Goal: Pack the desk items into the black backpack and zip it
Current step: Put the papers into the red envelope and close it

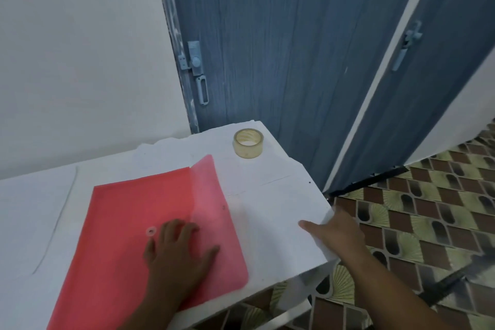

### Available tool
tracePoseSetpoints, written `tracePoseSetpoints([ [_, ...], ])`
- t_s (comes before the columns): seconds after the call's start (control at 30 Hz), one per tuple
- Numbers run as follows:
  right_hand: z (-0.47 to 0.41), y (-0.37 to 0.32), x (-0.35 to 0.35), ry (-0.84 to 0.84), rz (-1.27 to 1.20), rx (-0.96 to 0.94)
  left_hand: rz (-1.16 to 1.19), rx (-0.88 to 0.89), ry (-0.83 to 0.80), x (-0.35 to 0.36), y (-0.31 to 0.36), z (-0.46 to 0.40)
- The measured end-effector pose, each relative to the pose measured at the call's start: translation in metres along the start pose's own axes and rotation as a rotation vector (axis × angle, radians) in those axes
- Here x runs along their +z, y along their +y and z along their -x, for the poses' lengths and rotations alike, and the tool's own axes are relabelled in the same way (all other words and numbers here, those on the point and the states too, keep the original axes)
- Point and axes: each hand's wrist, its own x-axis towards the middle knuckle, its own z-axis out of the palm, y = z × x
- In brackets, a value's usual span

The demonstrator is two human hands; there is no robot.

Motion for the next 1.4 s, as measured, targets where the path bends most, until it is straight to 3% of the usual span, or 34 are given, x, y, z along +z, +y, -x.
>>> tracePoseSetpoints([
  [0.1, -0.006, 0.011, -0.022, -0.044, -0.208, -0.015, 0.034, -0.048, -0.014, 0.0, -0.001, 0.001],
  [0.27, -0.004, 0.008, -0.053, 0.008, -0.27, -0.15, 0.052, -0.049, 0.018, 0.001, 0.001, 0.002],
  [0.6, 0.072, -0.081, -0.091, 0.05, -0.231, -0.71, 0.201, -0.046, 0.138, 0.004, -0.003, 0.002],
  [0.77, 0.117, -0.13, -0.091, 0.05, -0.506, -0.91, 0.234, -0.083, 0.161, 0.001, -0.004, 0.001],
  [0.87, 0.123, -0.152, -0.074, 0.033, -0.881, -0.874, 0.165, -0.12, 0.114, 0.001, -0.001, 0.002],
  [1.0, 0.098, -0.165, -0.017, -0.282, -1.227, -0.491, 0.116, -0.191, 0.019, -0.005, 0.004, 0.002],
  [1.07, 0.084, -0.159, 0.02, -0.399, -1.143, -0.348, 0.092, -0.209, 0.004, -0.009, 0.008, 0.002],
  [1.13, 0.075, -0.146, 0.053, -0.387, -0.942, -0.315, 0.114, -0.186, -0.011, 0.0, -0.001, 0.007],
  [1.2, 0.068, -0.129, 0.077, -0.3, -0.754, -0.371, 0.273, -0.352, -0.22, 0.0, -0.009, 0.016],
  [1.23, 0.065, -0.121, 0.084, -0.258, -0.667, -0.41, 0.286, -0.349, -0.27, -0.001, -0.015, 0.019],
  [1.3, 0.056, -0.107, 0.093, -0.202, -0.512, -0.468, 0.463, -0.325, -0.13, 0.011, -0.021, 0.018],
  [1.4, 0.049, -0.098, 0.098, -0.119, -0.296, -0.589, 0.248, -0.114, 0.057, -0.011, 0.004, 0.005],
])
